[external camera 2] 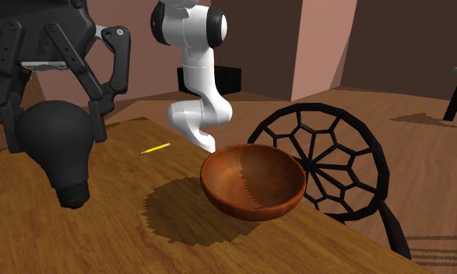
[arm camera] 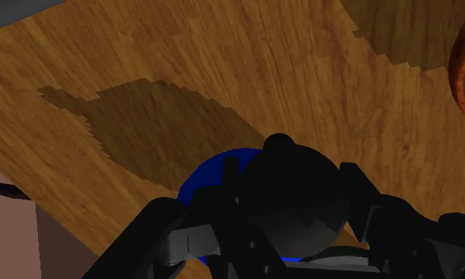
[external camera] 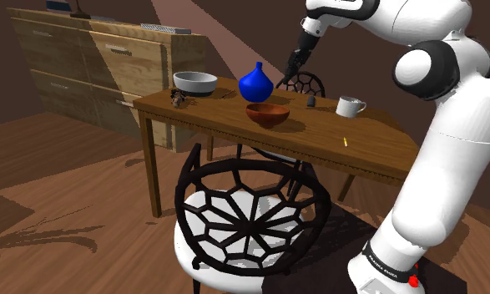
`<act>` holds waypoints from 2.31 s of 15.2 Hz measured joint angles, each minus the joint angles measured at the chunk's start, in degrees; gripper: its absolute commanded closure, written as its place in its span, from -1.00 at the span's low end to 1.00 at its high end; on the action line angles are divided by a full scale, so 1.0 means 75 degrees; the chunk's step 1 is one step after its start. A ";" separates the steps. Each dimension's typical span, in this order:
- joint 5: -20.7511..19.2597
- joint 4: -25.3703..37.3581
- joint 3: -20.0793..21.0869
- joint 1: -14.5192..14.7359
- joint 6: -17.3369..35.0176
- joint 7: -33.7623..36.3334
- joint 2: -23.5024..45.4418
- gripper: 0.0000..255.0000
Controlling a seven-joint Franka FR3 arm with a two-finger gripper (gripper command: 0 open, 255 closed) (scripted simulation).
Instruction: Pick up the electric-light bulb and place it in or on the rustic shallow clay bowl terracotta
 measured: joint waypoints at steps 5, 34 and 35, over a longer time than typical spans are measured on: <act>0.0121 0.0811 -0.0037 -0.0106 -0.0570 -0.0005 0.0267 1.00; -0.1639 -0.3633 0.1880 0.1595 0.0860 0.3490 -0.3099 1.00; -0.1642 -0.3782 0.1872 0.1589 0.0967 0.3480 -0.3143 1.00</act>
